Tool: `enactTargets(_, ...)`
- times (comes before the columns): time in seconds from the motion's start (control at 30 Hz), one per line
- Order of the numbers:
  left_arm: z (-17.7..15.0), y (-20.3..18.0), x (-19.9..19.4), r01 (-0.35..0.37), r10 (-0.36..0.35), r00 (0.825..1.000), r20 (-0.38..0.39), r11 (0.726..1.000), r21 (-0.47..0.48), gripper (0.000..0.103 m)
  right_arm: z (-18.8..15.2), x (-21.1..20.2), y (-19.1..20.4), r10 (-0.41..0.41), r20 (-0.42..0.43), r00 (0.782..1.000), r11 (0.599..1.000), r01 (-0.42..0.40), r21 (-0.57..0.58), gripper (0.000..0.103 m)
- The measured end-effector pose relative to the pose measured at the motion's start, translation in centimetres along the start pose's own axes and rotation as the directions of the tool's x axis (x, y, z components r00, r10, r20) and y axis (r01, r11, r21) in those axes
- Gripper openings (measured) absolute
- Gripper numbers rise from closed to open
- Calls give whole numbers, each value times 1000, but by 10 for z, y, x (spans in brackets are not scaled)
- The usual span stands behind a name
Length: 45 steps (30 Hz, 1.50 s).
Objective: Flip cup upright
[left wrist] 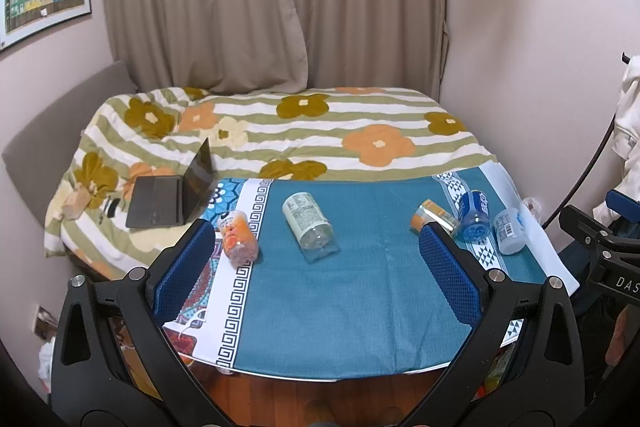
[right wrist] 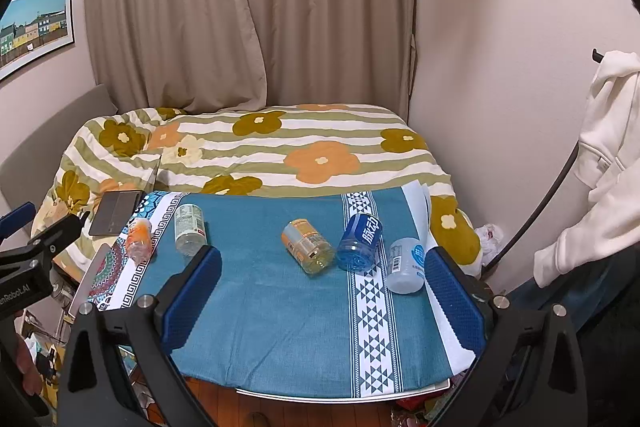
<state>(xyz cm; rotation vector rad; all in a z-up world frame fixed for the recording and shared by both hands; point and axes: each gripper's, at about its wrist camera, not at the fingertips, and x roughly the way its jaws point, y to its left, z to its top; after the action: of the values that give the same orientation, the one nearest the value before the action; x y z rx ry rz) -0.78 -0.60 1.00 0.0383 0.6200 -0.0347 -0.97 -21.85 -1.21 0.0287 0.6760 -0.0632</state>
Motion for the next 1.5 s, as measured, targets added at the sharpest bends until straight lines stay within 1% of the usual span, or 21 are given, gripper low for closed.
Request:
enactTargets(1.4,-8,0,7,4,-4,1000,-9,1000,-2,103,-4,1,-1,-3,-5,1000,1000,3,6,101)
enactTargets(1.43,-7,0,7,4,-4,1000,-10,1000,-2,103,-7,2,-7,-4,-5,1000,1000,4,8,101)
enactTargets(1.5,-7,0,7,4,-4,1000,-9,1000,-2,103,-7,2,-7,-4,-5,1000,1000,4,8,101)
